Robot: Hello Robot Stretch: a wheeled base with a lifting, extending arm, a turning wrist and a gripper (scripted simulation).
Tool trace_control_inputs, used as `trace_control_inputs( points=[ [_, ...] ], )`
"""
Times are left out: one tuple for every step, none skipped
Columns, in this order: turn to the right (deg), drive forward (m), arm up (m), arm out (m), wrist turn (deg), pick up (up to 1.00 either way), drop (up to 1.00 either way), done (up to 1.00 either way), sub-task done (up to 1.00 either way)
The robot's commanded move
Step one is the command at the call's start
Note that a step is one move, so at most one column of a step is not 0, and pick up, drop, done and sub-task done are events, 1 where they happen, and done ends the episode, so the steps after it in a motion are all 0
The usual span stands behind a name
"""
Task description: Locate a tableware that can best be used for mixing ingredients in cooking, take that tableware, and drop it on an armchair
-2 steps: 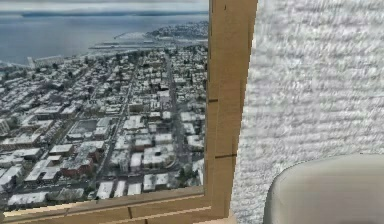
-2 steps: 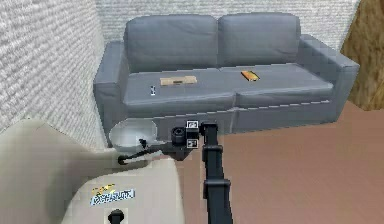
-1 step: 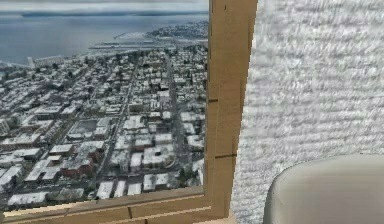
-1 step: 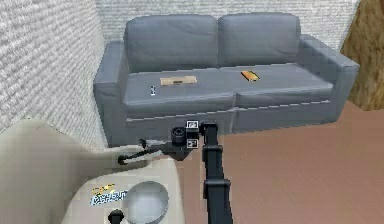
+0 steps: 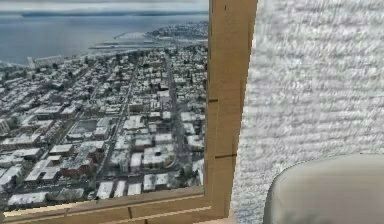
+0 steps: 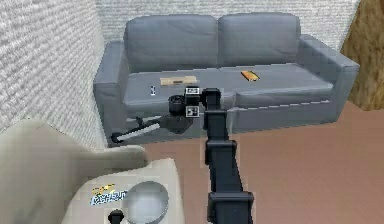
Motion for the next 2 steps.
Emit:
trace_control_inputs(
  points=[
    [0.0,0.0,0.0,-0.08,0.0,0.0,0.0,0.0,0.0],
    [0.0,0.0,0.0,0.0,0.0,0.0,0.0,1.0,0.0]
  ],
)
